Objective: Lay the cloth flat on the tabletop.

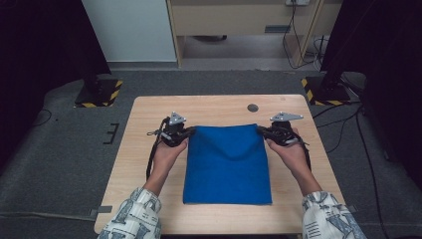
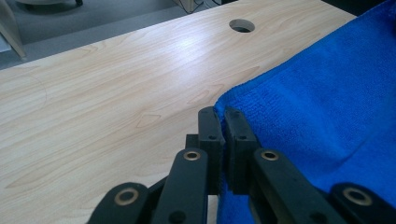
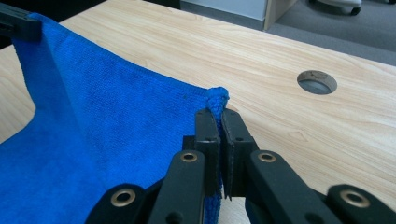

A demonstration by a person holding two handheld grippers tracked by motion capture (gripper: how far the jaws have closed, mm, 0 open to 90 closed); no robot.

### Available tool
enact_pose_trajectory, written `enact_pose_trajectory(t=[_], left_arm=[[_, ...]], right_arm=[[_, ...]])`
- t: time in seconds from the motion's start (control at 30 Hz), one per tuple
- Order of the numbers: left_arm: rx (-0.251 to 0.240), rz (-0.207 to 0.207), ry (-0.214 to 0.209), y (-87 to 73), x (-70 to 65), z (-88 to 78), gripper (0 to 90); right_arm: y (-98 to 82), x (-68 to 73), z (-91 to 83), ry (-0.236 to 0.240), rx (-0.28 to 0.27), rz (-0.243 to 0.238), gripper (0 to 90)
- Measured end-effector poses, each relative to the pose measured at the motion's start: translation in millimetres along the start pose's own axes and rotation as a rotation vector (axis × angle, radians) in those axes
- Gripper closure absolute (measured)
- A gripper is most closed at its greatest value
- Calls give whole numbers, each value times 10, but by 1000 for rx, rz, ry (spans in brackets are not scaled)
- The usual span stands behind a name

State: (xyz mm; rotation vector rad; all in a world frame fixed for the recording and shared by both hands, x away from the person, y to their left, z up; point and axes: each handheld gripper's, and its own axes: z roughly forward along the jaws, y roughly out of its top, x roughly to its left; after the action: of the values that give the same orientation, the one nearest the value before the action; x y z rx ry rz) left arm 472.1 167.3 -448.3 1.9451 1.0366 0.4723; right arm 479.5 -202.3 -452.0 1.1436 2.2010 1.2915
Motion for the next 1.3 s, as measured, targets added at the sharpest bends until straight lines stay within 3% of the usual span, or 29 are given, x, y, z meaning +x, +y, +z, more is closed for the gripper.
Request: enact_pose_trajectory(t=[0.2,0.33,0.77,0.97,1.3], left_arm=[[0,-25,-9,23,22,73,869],[19,2,12,44,23,119,869],[59,-20,58,-63,178,330,869],[68,-36,76,-110,244,419,868],[88,-38,80,-109,221,555,868]], right_arm=[[-6,-44,94,-11,16,10,872],[-19,-69,170,-16,25,20,871],[-54,-281,378,-36,42,89,870],[-61,-309,481,-43,60,94,869],[-130,-369,493,-69,80,104,868]])
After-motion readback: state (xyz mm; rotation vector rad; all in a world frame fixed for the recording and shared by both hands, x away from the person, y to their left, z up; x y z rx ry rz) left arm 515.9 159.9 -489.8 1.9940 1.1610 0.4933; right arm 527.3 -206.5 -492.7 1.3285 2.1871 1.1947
